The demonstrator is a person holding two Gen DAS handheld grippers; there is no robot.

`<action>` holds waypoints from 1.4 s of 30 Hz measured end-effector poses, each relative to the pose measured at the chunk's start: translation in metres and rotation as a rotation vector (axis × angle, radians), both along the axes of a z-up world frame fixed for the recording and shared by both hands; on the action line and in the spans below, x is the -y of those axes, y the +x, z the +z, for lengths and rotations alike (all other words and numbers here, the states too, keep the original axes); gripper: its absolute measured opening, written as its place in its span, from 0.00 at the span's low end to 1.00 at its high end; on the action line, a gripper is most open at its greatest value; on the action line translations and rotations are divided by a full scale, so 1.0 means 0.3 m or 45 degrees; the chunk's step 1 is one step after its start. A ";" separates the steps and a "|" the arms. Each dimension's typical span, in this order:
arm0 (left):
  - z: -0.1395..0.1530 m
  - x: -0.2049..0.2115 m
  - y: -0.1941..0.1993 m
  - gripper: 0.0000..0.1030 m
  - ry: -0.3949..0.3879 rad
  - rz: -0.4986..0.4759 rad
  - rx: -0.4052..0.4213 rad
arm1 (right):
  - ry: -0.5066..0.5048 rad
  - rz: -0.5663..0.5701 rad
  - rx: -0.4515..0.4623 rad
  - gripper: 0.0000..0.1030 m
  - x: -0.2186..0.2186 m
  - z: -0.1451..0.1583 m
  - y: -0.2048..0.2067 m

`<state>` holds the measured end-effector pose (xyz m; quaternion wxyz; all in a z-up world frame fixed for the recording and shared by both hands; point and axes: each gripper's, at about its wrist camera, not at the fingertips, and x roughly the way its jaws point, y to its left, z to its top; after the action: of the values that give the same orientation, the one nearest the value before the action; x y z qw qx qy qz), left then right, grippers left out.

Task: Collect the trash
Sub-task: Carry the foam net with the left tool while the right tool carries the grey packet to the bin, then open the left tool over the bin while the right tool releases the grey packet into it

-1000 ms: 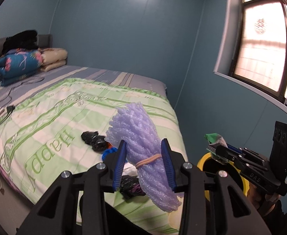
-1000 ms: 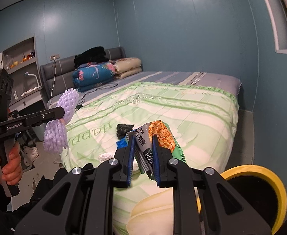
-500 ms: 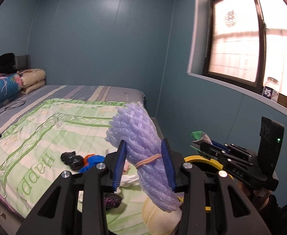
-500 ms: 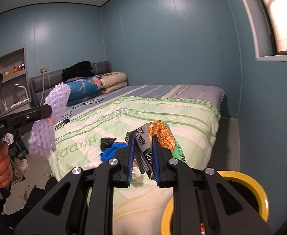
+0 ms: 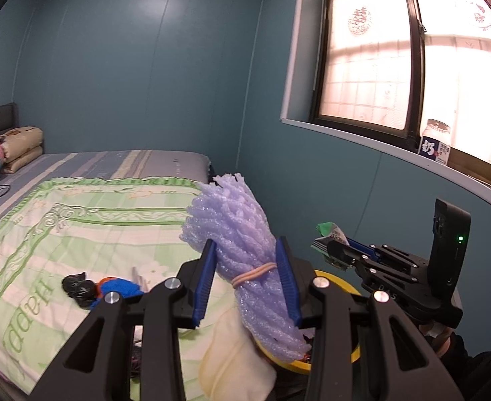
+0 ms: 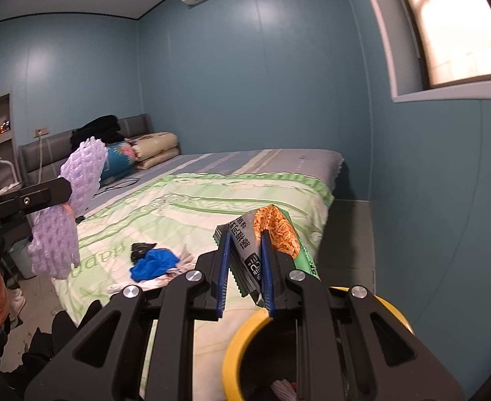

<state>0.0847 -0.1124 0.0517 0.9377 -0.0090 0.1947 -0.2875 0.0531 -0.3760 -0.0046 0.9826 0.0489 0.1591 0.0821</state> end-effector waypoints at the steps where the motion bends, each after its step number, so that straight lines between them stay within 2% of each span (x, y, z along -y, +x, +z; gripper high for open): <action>1: -0.001 0.018 0.004 0.33 0.006 -0.012 0.000 | -0.001 -0.019 -0.001 0.16 0.009 -0.002 0.000; 11: -0.004 0.143 0.040 0.33 0.012 -0.099 -0.023 | 0.043 -0.123 0.009 0.16 0.100 -0.022 -0.023; 21: -0.066 0.245 0.089 0.33 -0.034 -0.159 -0.124 | 0.058 -0.200 -0.034 0.16 0.156 -0.063 -0.021; 37: -0.229 0.366 0.180 0.33 0.063 -0.199 -0.250 | 0.146 -0.255 -0.252 0.16 0.227 -0.158 0.073; 42: -0.290 0.384 0.236 0.33 0.068 -0.212 -0.339 | 0.172 -0.279 -0.312 0.16 0.253 -0.189 0.097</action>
<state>0.1556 -0.2275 -0.0354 0.8764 -0.0058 0.3252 -0.3552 0.0820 -0.4518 -0.0614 0.9534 0.1414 0.2657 -0.0214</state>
